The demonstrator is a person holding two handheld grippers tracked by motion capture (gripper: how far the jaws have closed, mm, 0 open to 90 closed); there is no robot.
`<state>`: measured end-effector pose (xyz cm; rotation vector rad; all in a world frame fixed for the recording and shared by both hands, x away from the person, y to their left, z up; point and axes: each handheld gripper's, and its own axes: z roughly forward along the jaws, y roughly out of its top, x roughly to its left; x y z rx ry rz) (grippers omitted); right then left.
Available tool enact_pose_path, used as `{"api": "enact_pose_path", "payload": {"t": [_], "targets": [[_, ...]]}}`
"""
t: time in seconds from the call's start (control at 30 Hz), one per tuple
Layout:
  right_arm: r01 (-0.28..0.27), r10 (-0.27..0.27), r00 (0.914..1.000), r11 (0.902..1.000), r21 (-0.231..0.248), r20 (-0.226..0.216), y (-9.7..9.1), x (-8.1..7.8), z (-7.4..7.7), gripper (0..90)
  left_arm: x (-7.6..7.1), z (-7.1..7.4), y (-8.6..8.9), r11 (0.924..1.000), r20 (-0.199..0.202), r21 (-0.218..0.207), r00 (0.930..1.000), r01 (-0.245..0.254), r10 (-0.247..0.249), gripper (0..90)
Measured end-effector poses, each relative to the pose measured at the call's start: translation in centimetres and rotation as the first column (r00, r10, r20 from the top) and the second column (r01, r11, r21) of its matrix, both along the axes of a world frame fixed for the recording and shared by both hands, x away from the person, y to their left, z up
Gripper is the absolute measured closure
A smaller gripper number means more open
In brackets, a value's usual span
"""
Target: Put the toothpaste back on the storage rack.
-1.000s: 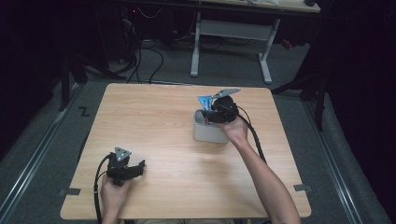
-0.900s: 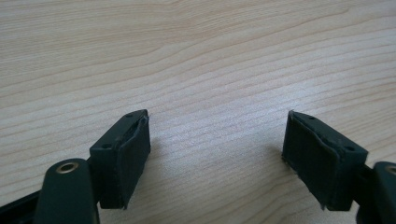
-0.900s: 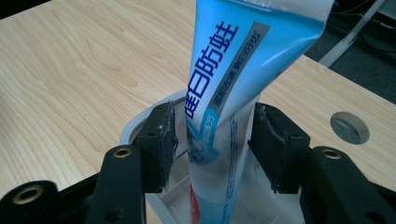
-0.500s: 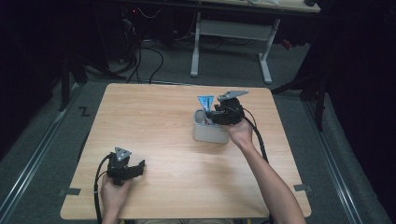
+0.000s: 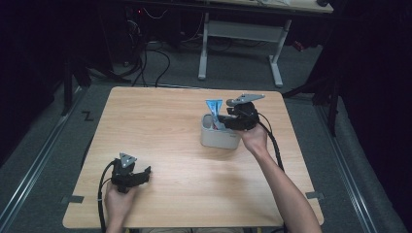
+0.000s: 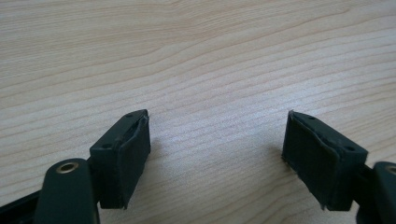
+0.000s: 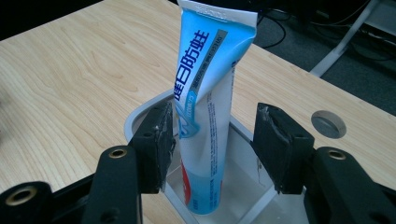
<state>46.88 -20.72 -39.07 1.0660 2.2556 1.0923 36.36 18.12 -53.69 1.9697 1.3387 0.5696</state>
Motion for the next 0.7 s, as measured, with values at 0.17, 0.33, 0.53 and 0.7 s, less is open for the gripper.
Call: {"api": "enact_pose_path", "payload": {"t": [0.17, 0.33, 0.53, 0.7], "targets": [[0.006, -0.006, 1.0, 1.0, 0.005, 0.007, -0.6, -0.3, 0.3, 47.8, 0.0, 0.0, 0.0, 1.0, 0.0, 0.001, 1.0, 0.0, 0.0, 23.6], [0.014, -0.014, 0.9996, 0.9997, 0.021, 0.026, -1.3, -0.7, 0.6, 48.1, 0.0, 0.0, 0.0, 1.0, 0.0, 0.002, 1.0, 0.001, -0.001, 23.6], [0.04, -0.04, 0.9989, 0.9985, 0.038, 0.023, -2.4, -1.2, 0.7, 48.8, 0.0, 0.0, 0.0, 1.0, 0.0, 0.002, 1.0, 0.0, 0.0, 23.6], [0.055, -0.056, 0.9984, 0.9966, 0.062, 0.013, -3.5, -1.6, 0.8, 49.1, 0.0, 0.0, 0.0, 1.0, 0.0, 0.002, 1.0, 0.0, 0.0, 23.6]]}}
